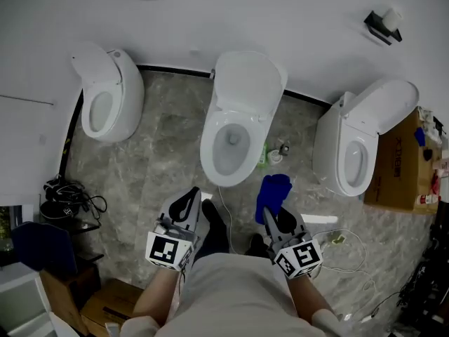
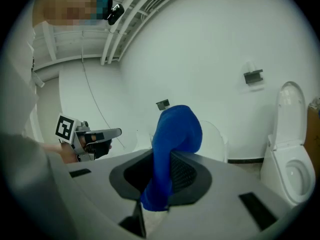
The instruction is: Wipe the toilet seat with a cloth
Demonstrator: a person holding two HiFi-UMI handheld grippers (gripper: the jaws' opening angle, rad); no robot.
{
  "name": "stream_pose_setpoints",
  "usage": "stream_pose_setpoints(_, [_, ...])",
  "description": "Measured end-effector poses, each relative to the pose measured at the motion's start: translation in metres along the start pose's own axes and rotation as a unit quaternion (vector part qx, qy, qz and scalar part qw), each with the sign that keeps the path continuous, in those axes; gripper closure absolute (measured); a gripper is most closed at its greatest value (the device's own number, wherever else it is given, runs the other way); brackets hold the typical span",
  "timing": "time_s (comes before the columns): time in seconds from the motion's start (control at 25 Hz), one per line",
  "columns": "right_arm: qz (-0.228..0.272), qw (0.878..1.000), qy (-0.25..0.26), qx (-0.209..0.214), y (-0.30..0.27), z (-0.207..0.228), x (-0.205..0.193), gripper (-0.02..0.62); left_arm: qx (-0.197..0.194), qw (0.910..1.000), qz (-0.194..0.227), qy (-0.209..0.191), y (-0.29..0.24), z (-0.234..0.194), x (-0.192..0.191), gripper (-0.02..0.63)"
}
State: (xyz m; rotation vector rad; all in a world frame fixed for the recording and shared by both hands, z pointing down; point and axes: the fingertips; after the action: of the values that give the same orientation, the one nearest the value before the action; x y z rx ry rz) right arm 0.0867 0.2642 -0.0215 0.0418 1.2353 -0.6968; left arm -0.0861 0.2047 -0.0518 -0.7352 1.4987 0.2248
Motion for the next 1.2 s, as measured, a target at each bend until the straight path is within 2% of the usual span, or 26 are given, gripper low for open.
stream_pose_setpoints(0.12, [0.002,1.0,0.005,-0.006,-0.043,0.003,0.007,0.522,-0.016,0.9995,-0.021,-0.018,-0.031,-0.044,-0.008,0.597])
stream_pose_setpoints(0.24, [-0.014,1.0,0.011,-0.01,-0.078,0.012,0.004,0.522,-0.021,0.9993,-0.031,-0.009,-0.053,-0.073,-0.021,0.597])
stream_pose_setpoints(0.36, [-0.041,0.999,0.007,-0.015,-0.108,0.04,-0.012,0.522,-0.015,0.9989,-0.043,0.004,-0.081,-0.087,-0.045,0.597])
stream_pose_setpoints(0.56, [-0.079,0.996,-0.018,-0.035,-0.15,0.098,-0.057,0.522,-0.001,0.997,-0.069,0.036,-0.13,-0.091,-0.089,0.597])
stream_pose_setpoints(0.72, [-0.082,0.996,-0.015,-0.036,-0.176,0.14,-0.085,0.522,0.024,0.9953,-0.064,0.068,-0.17,-0.09,-0.127,0.597])
stream_pose_setpoints(0.84, [-0.086,0.995,-0.017,-0.036,-0.198,0.171,-0.108,0.522,0.034,0.9948,-0.059,0.075,-0.201,-0.091,-0.159,0.597])
stream_pose_setpoints(1.0, [-0.094,0.995,-0.024,-0.031,-0.219,0.201,-0.143,0.522,0.027,0.9928,-0.085,0.08,-0.227,-0.087,-0.206,0.597])
stream_pose_setpoints(1.2, [-0.11,0.993,-0.033,-0.031,-0.241,0.228,-0.183,0.522,0.009,0.9917,-0.102,0.078,-0.25,-0.082,-0.245,0.597])
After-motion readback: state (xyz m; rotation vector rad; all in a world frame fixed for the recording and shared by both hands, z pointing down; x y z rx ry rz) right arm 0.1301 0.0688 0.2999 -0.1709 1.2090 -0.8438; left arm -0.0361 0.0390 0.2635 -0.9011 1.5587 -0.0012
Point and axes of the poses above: the fingertips, and each gripper's own axes: y backward along the fingers, z to its right, x out of its top, and after that the axes turned 4 degrees about x, right-handed
